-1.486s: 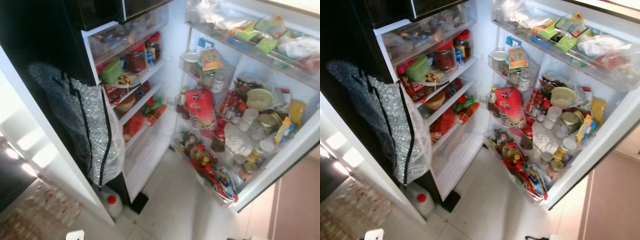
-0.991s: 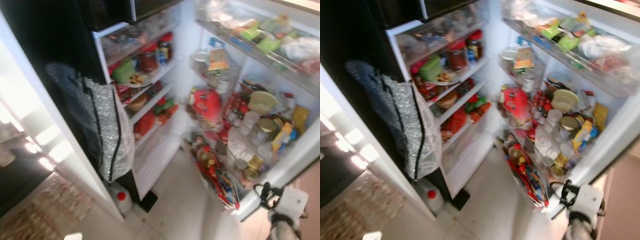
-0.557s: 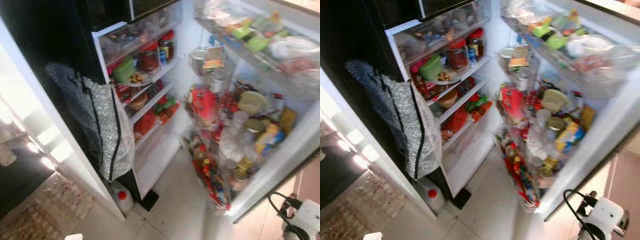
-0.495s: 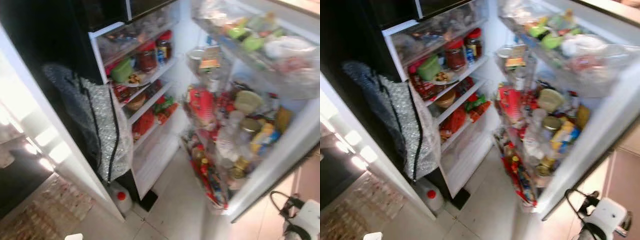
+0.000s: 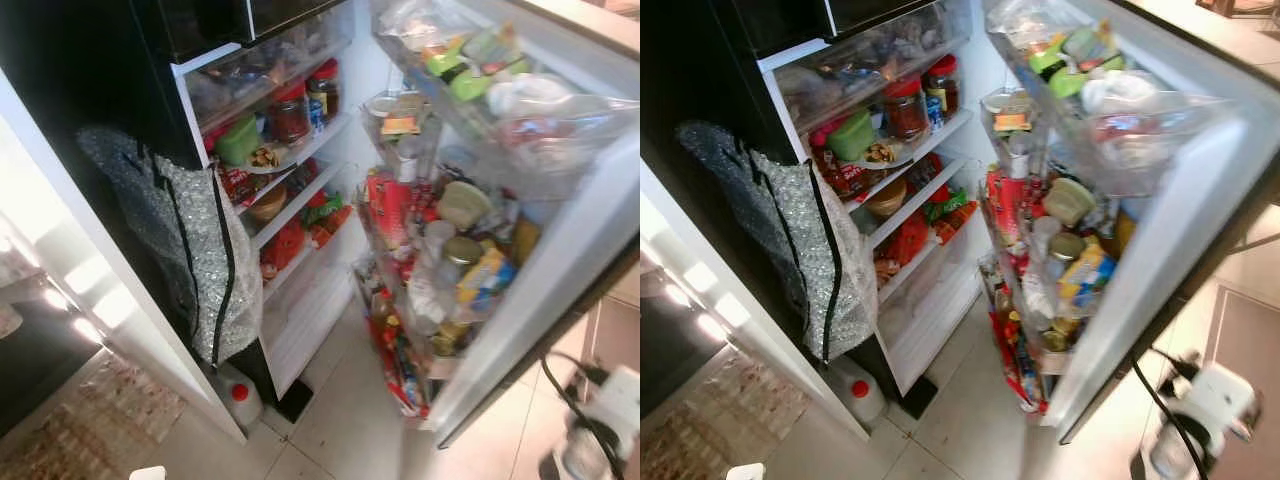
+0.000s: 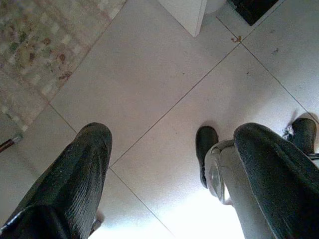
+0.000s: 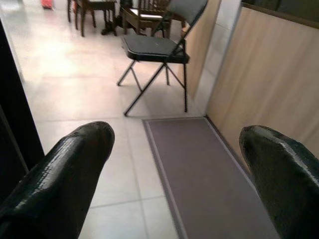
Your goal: Restocking fridge
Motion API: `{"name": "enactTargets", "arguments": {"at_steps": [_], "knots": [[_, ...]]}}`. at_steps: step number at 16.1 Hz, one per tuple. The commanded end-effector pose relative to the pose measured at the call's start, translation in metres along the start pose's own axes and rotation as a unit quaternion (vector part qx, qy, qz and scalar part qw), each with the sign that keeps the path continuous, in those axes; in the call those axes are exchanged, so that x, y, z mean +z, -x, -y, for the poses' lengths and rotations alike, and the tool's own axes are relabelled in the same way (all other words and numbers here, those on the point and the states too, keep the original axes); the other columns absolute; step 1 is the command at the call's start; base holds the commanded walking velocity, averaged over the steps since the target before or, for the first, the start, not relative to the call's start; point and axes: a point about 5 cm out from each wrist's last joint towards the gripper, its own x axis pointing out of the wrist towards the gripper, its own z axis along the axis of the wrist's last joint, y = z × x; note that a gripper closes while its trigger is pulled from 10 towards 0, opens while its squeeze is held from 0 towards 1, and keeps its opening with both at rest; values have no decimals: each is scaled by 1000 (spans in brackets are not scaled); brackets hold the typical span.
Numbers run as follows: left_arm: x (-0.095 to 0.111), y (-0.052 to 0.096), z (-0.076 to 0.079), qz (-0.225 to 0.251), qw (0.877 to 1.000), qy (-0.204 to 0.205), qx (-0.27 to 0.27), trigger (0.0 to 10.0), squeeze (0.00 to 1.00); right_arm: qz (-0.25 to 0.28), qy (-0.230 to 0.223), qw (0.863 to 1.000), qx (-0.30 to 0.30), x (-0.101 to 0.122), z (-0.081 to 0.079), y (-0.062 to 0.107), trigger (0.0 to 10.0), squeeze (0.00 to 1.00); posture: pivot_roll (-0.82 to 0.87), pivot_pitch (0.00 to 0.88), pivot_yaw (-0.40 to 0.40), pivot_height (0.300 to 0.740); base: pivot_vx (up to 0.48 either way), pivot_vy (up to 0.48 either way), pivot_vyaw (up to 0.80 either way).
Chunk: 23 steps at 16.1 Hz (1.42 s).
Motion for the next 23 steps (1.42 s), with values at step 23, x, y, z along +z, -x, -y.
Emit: {"name": "enactTargets", "arguments": {"at_steps": [23], "knots": [[-6,1,-2,-9,1000,-2,4,10000,0,181,104,779,592,68,-129,95,10000,0,-160,19,46,740,0,0,0]]}}
